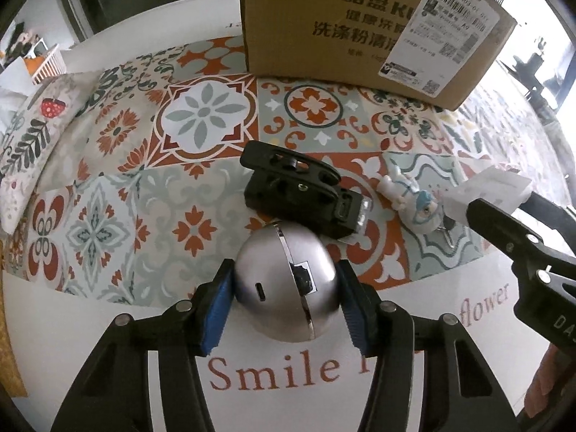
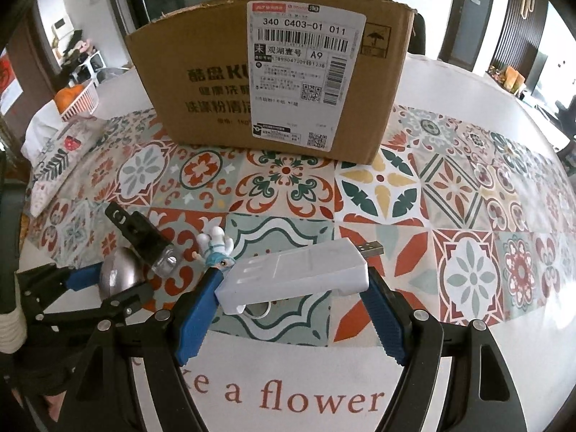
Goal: Organize rigid objects
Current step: 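Carry the silver gadget in the left tool while the right tool carries the power bank to the box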
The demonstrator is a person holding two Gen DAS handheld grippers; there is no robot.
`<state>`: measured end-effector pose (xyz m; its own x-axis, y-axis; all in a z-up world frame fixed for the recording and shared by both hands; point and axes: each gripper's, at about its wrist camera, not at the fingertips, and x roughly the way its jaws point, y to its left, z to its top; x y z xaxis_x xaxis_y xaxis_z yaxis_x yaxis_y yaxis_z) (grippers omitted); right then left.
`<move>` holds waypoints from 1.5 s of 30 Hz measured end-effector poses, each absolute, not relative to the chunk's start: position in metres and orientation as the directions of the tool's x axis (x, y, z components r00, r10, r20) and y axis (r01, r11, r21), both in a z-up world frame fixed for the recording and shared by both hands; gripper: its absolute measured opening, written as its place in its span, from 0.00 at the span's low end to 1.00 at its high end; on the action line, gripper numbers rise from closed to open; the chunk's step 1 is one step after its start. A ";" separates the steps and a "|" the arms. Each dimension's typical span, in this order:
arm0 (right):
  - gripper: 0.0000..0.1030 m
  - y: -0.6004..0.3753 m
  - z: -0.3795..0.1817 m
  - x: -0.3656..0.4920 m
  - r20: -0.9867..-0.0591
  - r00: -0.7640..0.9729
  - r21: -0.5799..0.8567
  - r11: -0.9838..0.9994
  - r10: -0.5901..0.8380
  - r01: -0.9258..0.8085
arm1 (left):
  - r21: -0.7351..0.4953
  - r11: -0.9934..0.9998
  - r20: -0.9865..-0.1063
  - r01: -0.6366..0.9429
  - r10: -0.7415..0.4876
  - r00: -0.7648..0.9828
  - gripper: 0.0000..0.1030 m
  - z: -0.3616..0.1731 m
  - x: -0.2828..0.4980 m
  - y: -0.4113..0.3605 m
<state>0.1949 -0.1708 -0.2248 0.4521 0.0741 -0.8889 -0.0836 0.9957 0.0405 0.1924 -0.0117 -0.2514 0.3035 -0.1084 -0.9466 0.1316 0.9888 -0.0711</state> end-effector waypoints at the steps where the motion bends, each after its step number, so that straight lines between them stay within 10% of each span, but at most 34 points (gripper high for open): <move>1: 0.75 -0.170 -0.223 0.194 -0.887 0.455 0.042 0.995 0.076 -0.086 | -0.074 0.989 -0.944 0.132 -0.111 0.309 0.53 -0.249 0.189 -0.011; 45: 0.75 -0.186 -0.065 0.225 -0.647 0.752 0.092 0.992 0.125 -0.086 | -0.014 0.964 -0.685 0.265 -0.203 0.700 0.53 -0.055 0.245 -0.030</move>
<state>0.2246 -0.1862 -0.0650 0.7521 0.1247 -0.6472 -0.0858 0.9921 0.0915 0.2445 -0.0300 -0.0546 0.7002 -0.2026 -0.6846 0.2650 0.9641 -0.0142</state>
